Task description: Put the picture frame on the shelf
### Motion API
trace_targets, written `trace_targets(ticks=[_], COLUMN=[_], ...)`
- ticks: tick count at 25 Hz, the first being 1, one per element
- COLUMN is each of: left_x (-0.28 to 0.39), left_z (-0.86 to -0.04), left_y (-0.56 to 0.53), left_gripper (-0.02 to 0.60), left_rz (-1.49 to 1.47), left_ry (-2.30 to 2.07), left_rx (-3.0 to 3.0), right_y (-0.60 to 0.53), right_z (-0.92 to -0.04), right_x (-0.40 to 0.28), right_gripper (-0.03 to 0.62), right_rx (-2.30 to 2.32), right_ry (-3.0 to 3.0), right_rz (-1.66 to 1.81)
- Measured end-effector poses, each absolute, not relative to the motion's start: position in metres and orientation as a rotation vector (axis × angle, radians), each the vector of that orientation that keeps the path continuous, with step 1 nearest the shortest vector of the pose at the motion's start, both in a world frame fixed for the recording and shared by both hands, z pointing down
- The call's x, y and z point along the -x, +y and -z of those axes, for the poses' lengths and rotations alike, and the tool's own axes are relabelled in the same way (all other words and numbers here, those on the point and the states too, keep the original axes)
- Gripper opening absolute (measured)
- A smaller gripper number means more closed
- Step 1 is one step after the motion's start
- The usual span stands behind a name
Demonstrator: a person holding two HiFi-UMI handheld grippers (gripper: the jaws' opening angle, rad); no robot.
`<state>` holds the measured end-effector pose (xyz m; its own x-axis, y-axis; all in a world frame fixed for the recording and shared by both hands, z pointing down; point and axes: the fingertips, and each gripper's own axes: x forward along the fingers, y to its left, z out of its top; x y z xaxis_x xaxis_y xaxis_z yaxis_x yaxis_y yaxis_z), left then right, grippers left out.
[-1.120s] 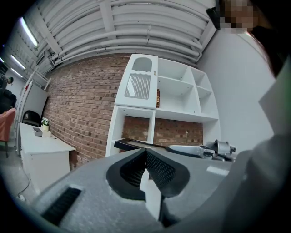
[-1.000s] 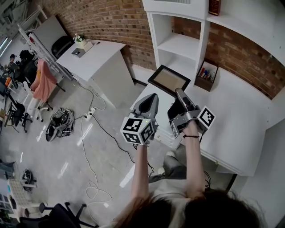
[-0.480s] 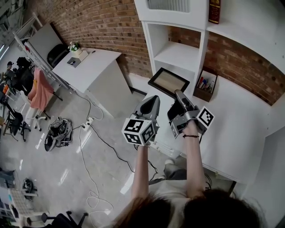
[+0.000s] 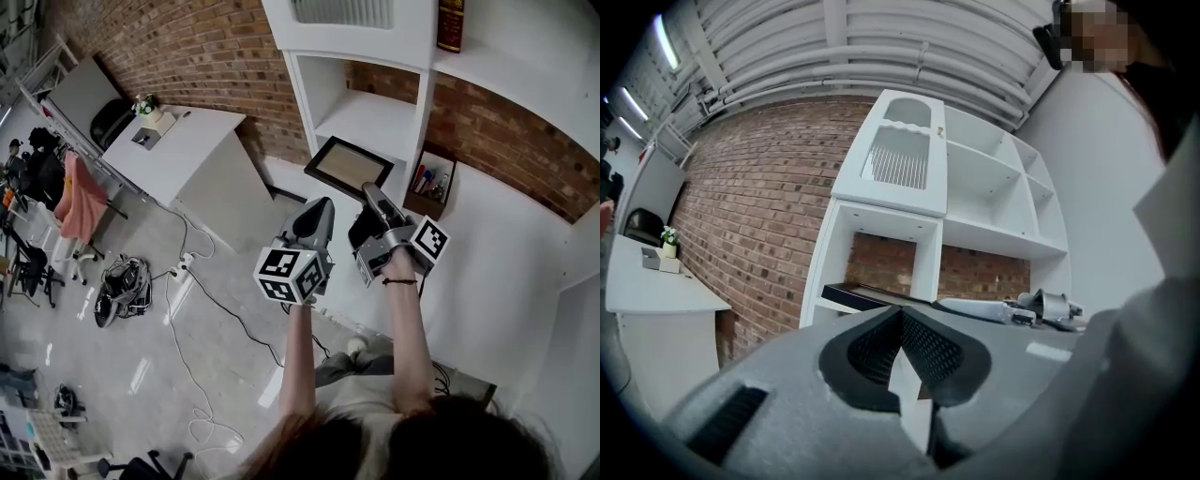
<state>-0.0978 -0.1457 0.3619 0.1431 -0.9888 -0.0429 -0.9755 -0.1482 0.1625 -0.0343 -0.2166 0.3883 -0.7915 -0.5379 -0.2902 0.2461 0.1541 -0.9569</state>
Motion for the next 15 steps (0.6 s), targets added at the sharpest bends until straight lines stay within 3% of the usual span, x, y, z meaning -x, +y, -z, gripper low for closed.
trace_targets(ticks=[15], left_x=[0.118], left_z=[-0.357], left_y=[-0.2], left_gripper=[0.011], left_rz=[0.201], left_ry=[-1.846], left_rx=[-2.412], right_y=[-0.263], right_z=[-0.387], right_x=[0.042], right_gripper=[0.067], right_rx=[0.377], right_ry=[1.778], right_rz=[1.619])
